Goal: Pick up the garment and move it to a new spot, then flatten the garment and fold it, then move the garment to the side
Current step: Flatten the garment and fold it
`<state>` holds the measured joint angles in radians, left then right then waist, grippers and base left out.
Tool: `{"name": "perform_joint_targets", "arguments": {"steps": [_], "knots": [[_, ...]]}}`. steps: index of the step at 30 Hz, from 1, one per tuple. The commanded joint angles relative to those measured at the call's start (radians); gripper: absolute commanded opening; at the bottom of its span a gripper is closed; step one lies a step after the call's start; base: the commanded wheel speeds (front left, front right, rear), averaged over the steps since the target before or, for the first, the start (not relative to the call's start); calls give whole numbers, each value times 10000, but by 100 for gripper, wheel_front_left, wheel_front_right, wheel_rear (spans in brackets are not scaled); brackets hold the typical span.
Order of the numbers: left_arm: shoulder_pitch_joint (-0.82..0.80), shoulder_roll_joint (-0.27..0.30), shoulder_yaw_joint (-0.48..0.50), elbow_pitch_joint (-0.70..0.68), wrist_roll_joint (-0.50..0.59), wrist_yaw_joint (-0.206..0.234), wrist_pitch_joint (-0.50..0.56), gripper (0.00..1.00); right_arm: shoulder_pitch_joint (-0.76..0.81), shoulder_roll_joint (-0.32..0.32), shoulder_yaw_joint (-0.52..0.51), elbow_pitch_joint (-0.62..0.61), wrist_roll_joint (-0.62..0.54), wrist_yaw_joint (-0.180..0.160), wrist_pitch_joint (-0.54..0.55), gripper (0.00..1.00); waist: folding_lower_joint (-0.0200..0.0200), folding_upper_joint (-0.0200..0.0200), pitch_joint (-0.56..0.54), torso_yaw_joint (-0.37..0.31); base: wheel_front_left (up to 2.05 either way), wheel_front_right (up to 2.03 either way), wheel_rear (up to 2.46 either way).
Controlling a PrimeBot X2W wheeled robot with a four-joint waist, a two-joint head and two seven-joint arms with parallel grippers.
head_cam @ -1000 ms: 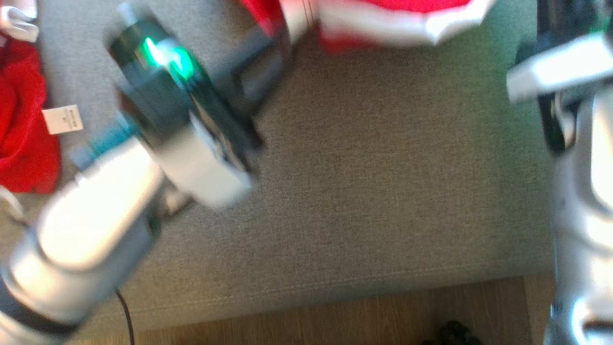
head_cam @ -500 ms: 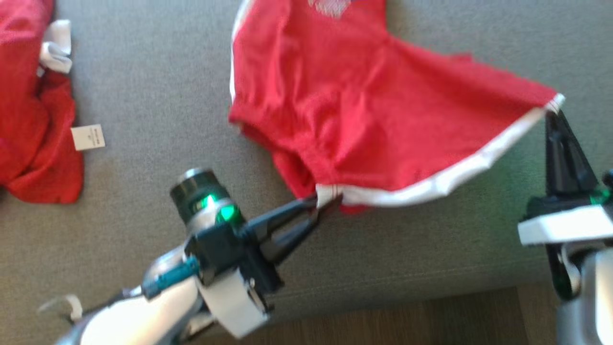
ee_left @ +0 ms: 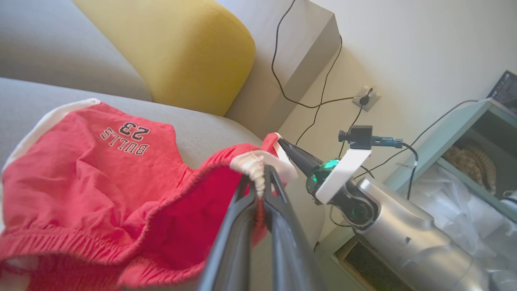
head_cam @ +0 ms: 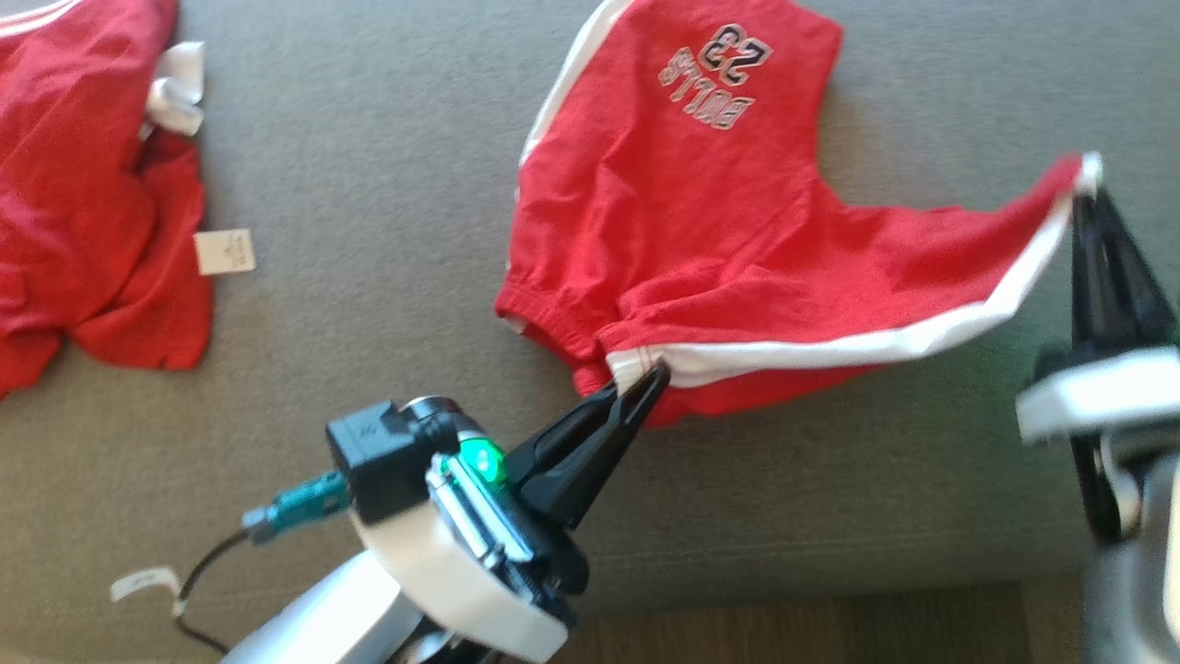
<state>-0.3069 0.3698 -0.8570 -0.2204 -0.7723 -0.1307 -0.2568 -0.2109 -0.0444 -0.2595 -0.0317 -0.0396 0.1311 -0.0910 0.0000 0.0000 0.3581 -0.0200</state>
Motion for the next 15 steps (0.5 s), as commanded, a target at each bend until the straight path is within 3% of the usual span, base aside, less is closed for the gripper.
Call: {"name": "perform_joint_targets", "arguments": {"steps": [1, 6, 15], "knots": [[-434, -13, 349, -190, -271, 0, -49, 0, -626, -60, 284, -207, -129, -4, 109, 0, 0, 0, 223, 293, 0, 0, 0], [-975, -611, 402, 318, -1470, 0, -49, 0, -2800, -448, 643, 1152, -609, -4, 313, 0, 0, 0, 673, 772, 0, 0, 0], [-1125, -2020, 1524, 1434, -3622, 0, -49, 0, -6693, -1017, 1465, 4255, -1077, -4, 244, 0, 0, 0, 1509, 1666, 0, 0, 0]]}}
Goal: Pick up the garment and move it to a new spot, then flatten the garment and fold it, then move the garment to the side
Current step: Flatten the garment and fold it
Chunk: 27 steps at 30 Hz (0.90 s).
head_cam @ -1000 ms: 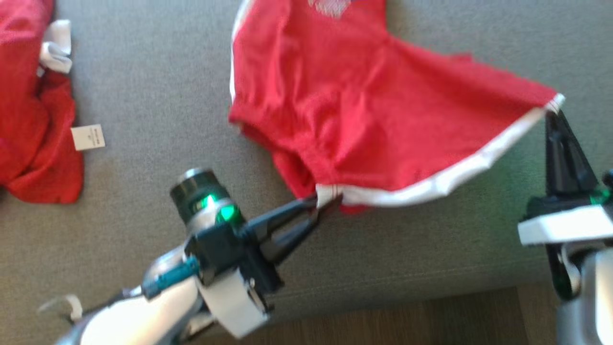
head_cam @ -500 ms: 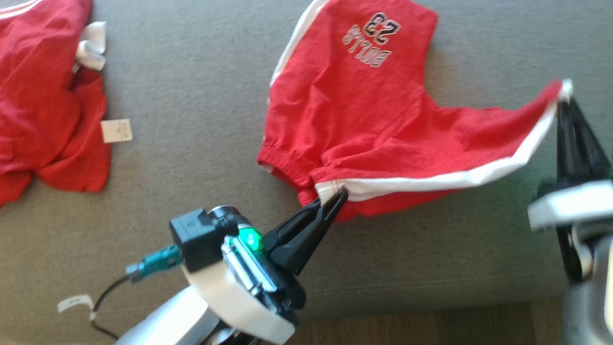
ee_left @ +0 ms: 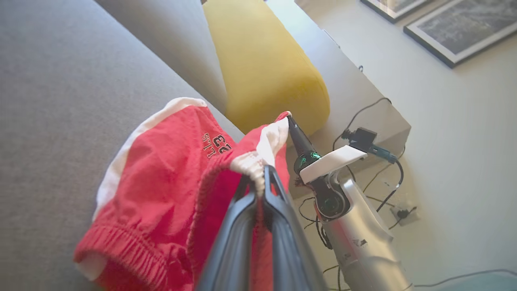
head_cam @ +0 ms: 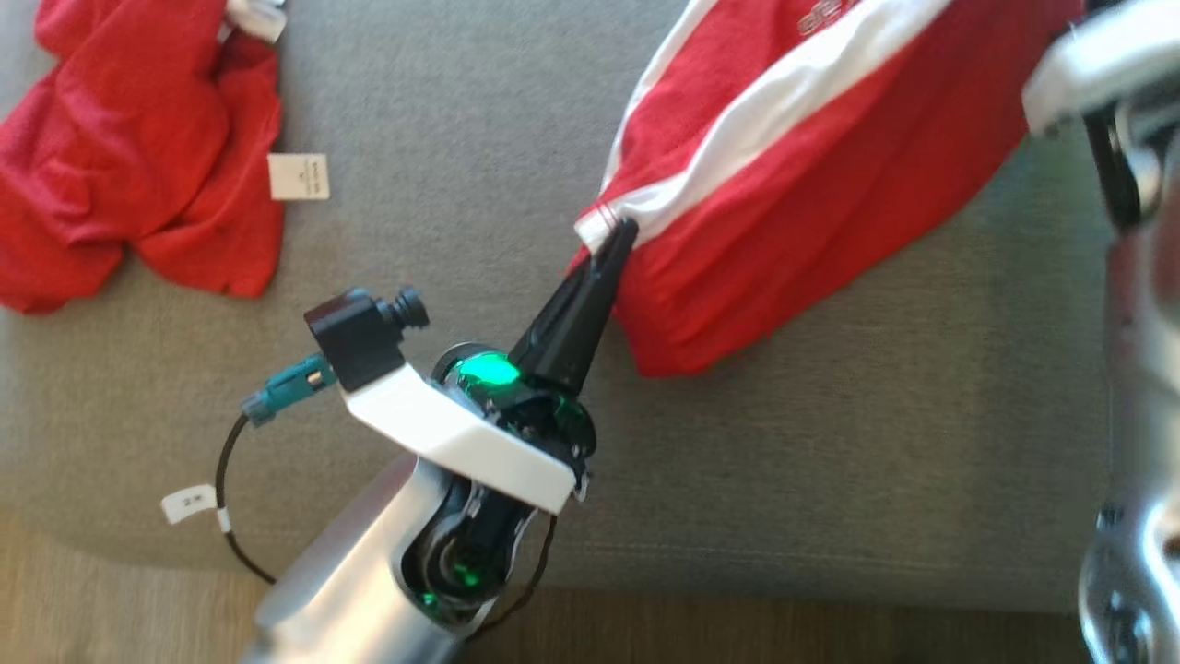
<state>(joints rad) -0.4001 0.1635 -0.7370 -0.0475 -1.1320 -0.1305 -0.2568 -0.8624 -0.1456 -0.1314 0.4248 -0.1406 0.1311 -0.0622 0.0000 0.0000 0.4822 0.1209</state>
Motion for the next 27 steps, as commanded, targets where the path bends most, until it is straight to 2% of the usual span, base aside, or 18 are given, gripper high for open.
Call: {"name": "perform_joint_targets", "arguments": {"steps": [1, 7, 8, 15, 16, 17, 18, 19, 20, 21, 23, 24, 25, 27], "knots": [[-218, -56, 400, -212, -280, -2, -49, 0, -533, -33, 313, 20, -126, -4, -74, 0, 0, 0, 347, 333, 0, 0, 0], [-421, -261, 580, 464, -911, -2, -49, 0, -2088, -73, 1087, 1878, -578, -4, -193, 0, 0, 0, 656, 718, 0, 0, 0], [-421, -261, 580, 464, -911, -2, -49, 0, -2088, -73, 1087, 1878, -578, -4, -193, 0, 0, 0, 656, 718, 0, 0, 0], [-507, -457, 571, 1165, -1314, -2, -49, 0, -3008, -29, 1858, 3945, -766, -4, -40, 0, 0, 0, 719, 926, 0, 0, 0], [-524, -468, 578, 1268, -1303, -2, -49, 0, -3097, 21, 1920, 4203, -685, -4, -68, 6, 0, 0, 712, 938, 0, 0, 0], [-540, -486, 588, 1368, -1293, -2, -49, 14, -3181, 77, 1927, 4454, -548, -4, -101, 17, 0, 0, 697, 942, 0, 0, 0], [-563, -482, 596, 1487, -1224, -2, -49, 18, -3255, 116, 1979, 4686, -437, -4, -145, 36, 0, 0, 676, 941, 0, 0, 0], [-576, -469, 585, 1673, -1128, -2, -49, 19, -3334, 159, 1992, 4890, -274, -4, -243, 60, 0, 0, 655, 930, 0, 0, 0], [-589, -482, 580, 1809, -1089, -2, -49, 42, -3408, 208, 1965, 5064, -79, -4, -375, 95, 0, 0, 627, 916, 0, 0, 0], [-585, -502, 679, 1925, -985, -2, -49, 71, -3479, 244, 1986, 5223, 75, -4, -501, 100, 0, 0, 593, 902, 0, 0, 0], [-534, -557, 844, 2114, -831, -2, -49, 62, -3606, 292, 2119, 5463, 365, -4, -848, 100, 0, 0, 512, 856, 0, 0, 0], [-486, -585, 964, 2220, -720, -2, -49, 65, -3646, 303, 2151, 5582, 554, -4, -1002, 100, 0, 0, 458, 834, 0, 0, 0], [-424, -615, 1054, 2336, -630, -2, -49, 100, -3670, 305, 2186, 5700, 767, -4, -1129, 100, 0, 0, 392, 815, 0, 0, 0], [-289, -672, 1329, 2599, -312, -2, -49, 100, -3699, 232, 2193, 5907, 1255, -4, -1291, 100, 0, 0, 251, 784, 0, 0, 0]]}}
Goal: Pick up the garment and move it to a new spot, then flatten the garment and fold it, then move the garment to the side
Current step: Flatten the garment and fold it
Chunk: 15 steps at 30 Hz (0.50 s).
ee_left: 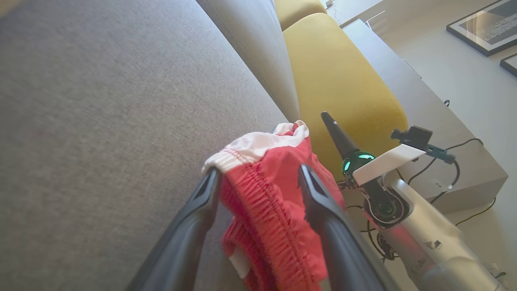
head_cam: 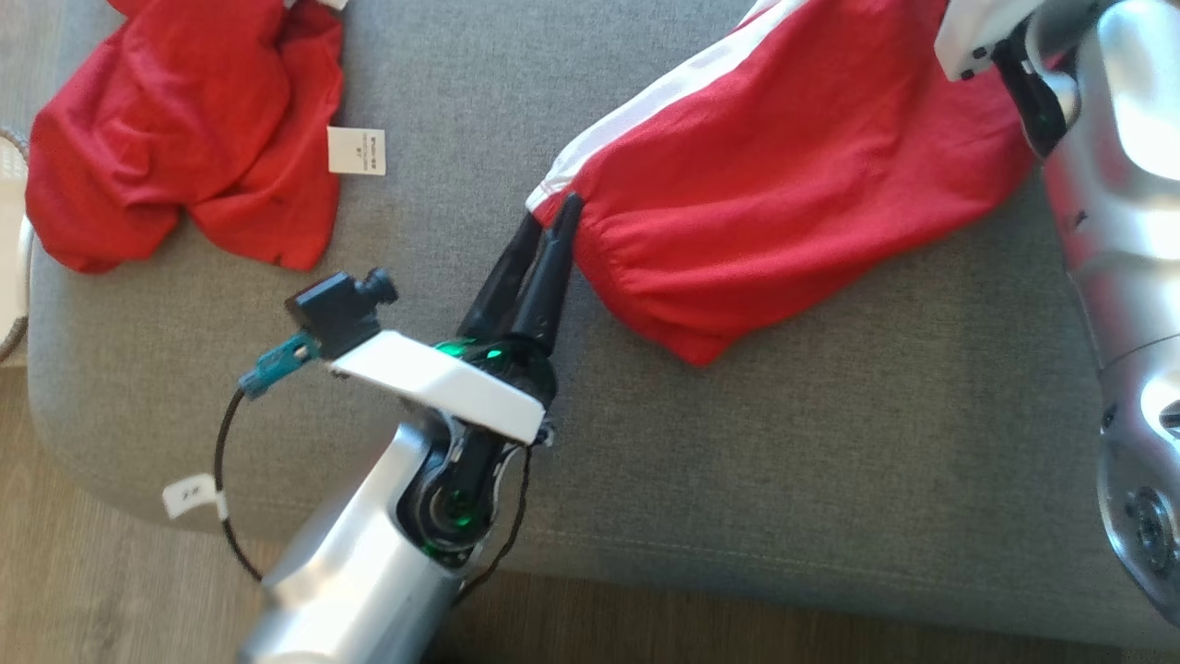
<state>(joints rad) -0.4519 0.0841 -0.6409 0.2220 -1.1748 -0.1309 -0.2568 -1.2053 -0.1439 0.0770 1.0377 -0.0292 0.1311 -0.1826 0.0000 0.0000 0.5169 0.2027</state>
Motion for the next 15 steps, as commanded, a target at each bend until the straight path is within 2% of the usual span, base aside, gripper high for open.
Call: {"name": "perform_joint_targets", "arguments": {"steps": [1, 2, 7, 11, 15], "knots": [[321, 82, 497, 18, 240, 2, -49, 100, -264, 157, 131, -109, 410, -4, -95, 100, 0, 0, -171, -53, 0, 0, 0], [500, 18, 853, 260, 665, 2, -49, 100, -261, -39, 180, 135, 1033, -4, 115, 100, 0, 0, -304, -80, 0, 0, 0], [1002, -154, 1679, 474, 2095, 2, -49, 100, -141, -816, 883, 402, 2709, -4, 1404, 100, 0, 0, -569, -44, 0, 0, 0], [1347, -255, 2185, 147, 3880, 2, -49, 100, 218, -1685, 2035, -75, 3916, -4, 2610, 100, 0, 0, -582, 137, 0, 0, 0], [1596, -319, 2202, -496, 5154, 2, -49, 100, 714, -2623, 3264, -767, 4980, -4, 3726, 100, 0, 0, -485, 422, 0, 0, 0]]}}
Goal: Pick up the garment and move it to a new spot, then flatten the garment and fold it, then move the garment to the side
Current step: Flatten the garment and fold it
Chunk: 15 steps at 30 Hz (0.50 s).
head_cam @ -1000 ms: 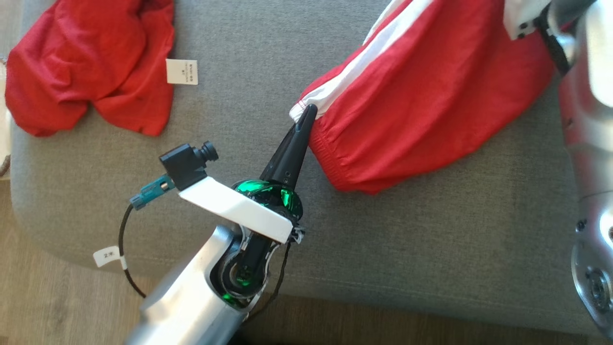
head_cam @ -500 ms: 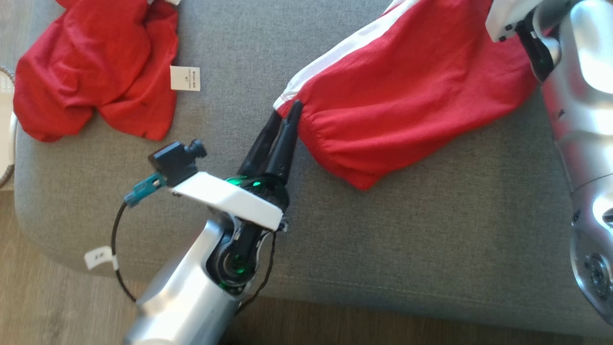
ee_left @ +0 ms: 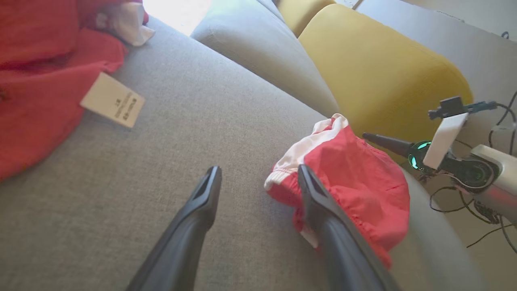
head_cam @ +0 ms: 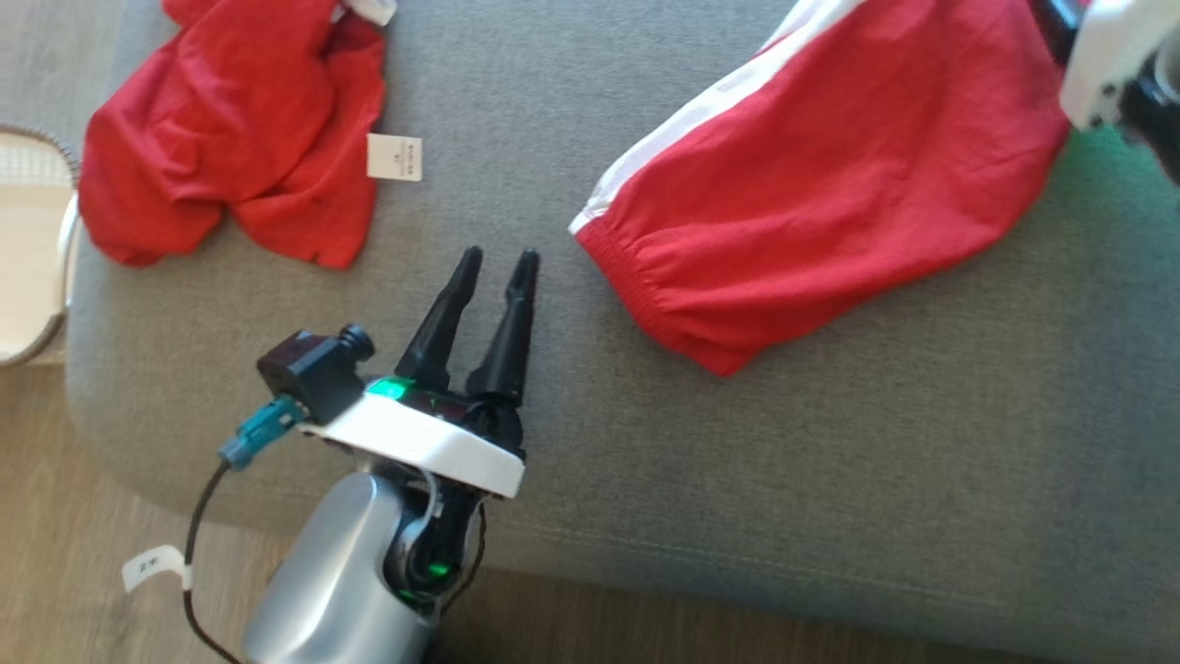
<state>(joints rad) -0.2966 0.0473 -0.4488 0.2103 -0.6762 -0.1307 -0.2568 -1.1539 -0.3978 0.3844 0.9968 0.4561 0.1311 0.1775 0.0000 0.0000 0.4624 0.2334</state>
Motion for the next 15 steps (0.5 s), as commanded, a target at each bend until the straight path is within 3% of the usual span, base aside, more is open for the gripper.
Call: {"name": "perform_joint_targets", "arguments": {"steps": [1, 6, 12, 13, 14, 15], "knots": [[93, 43, 257, -522, 372, 0, -49, 100, 317, -301, 472, -518, 338, -4, 363, 100, 0, 0, 81, 179, 0, 0, 0], [245, 34, 122, -1045, 643, 0, -49, 100, 684, -1063, 1486, -1092, 1173, -4, 1171, 100, 0, 0, 179, 359, 0, 0, 0], [260, 32, 92, -1174, 699, 0, -49, 100, 959, -1292, 2338, -1471, 1772, -4, 1773, 100, 0, 0, 233, 419, 0, 0, 0], [255, 32, 98, -1199, 691, 0, -49, 100, 1003, -1315, 2505, -1586, 1908, -4, 1890, 94, 0, 0, 240, 414, 0, 0, 0], [252, 32, 103, -1224, 692, 0, -49, 100, 1035, -1353, 2667, -1702, 2025, -4, 1986, 61, 0, 0, 246, 404, 0, 0, 0], [250, 31, 104, -1251, 694, 0, -49, 100, 1055, -1403, 2826, -1814, 2125, -4, 2066, 16, 0, 0, 252, 391, 0, 0, 0]]}}
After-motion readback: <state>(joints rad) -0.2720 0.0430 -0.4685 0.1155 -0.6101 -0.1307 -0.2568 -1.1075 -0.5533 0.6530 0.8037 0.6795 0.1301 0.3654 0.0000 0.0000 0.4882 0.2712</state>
